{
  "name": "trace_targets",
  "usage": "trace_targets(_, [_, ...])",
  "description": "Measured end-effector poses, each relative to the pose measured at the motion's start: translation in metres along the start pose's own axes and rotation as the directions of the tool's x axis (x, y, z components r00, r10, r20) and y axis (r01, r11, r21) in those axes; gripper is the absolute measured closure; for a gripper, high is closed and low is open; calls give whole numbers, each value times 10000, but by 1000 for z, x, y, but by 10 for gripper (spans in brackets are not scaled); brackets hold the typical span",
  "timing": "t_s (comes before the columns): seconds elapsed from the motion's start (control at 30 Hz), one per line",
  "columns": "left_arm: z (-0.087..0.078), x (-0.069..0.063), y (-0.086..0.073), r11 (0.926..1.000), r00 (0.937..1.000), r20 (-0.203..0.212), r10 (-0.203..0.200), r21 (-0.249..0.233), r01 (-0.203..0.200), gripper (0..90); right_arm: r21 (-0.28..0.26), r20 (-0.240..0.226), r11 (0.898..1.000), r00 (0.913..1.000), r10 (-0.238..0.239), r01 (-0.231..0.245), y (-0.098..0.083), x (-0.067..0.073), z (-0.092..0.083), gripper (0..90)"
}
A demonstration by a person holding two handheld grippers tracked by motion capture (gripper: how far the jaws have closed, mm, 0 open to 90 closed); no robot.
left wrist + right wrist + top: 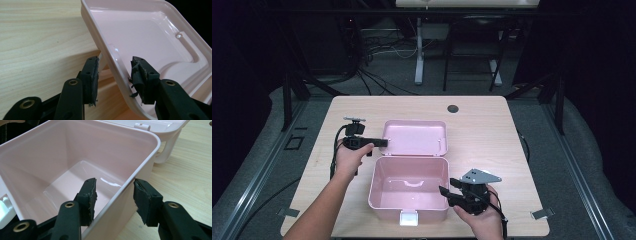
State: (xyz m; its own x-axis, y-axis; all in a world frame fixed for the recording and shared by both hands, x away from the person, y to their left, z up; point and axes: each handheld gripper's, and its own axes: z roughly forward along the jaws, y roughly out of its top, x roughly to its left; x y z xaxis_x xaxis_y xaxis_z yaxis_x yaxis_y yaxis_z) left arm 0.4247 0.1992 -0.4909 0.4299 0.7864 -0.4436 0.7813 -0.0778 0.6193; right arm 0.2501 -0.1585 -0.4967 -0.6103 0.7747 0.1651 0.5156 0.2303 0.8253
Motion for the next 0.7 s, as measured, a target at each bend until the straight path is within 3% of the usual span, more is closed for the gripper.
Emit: trace_targets(0.7, [-32, -6, -7, 9971, 9986, 167, 496, -579, -486, 559, -272, -100, 9996, 9999, -34, 31, 4, -1, -6, 518])
